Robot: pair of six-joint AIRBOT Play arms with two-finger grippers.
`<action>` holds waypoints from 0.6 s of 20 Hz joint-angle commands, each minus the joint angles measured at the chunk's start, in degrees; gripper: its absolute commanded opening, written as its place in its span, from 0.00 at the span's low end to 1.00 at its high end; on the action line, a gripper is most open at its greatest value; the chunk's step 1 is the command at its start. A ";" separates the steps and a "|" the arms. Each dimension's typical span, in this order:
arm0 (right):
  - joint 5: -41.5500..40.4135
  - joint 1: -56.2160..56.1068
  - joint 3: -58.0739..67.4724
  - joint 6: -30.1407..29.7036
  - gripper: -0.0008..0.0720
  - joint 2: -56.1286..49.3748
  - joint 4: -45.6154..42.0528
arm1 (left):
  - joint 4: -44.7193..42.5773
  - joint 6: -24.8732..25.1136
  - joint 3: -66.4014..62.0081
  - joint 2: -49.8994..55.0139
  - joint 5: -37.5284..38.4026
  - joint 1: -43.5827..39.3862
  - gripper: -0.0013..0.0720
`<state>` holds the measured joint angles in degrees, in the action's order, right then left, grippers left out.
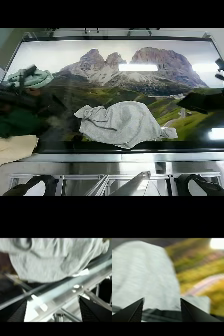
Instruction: Fold the shirts.
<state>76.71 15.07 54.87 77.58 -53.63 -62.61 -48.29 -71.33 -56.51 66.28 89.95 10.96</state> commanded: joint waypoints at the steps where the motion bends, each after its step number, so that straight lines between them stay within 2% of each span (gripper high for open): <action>1: 1.16 7.74 -4.74 5.46 0.70 -1.16 -10.23 | -0.61 -0.02 17.18 -2.58 -2.62 -2.38 0.99; 6: -1.18 15.69 -12.52 0.87 0.70 -7.15 -1.03 | 0.39 -0.04 28.72 -0.09 -15.89 -16.28 0.96; 9: -2.38 15.43 -15.54 -1.03 0.70 -11.47 3.45 | 0.46 -0.07 26.43 6.49 -24.02 -22.58 0.96; 12: -2.38 15.43 -17.00 -4.61 0.70 -16.04 6.62 | 0.39 -0.04 19.28 14.19 -27.08 -24.74 0.96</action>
<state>74.72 30.04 39.83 76.20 -65.76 -60.05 -47.46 -71.48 -33.30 74.39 69.54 -10.55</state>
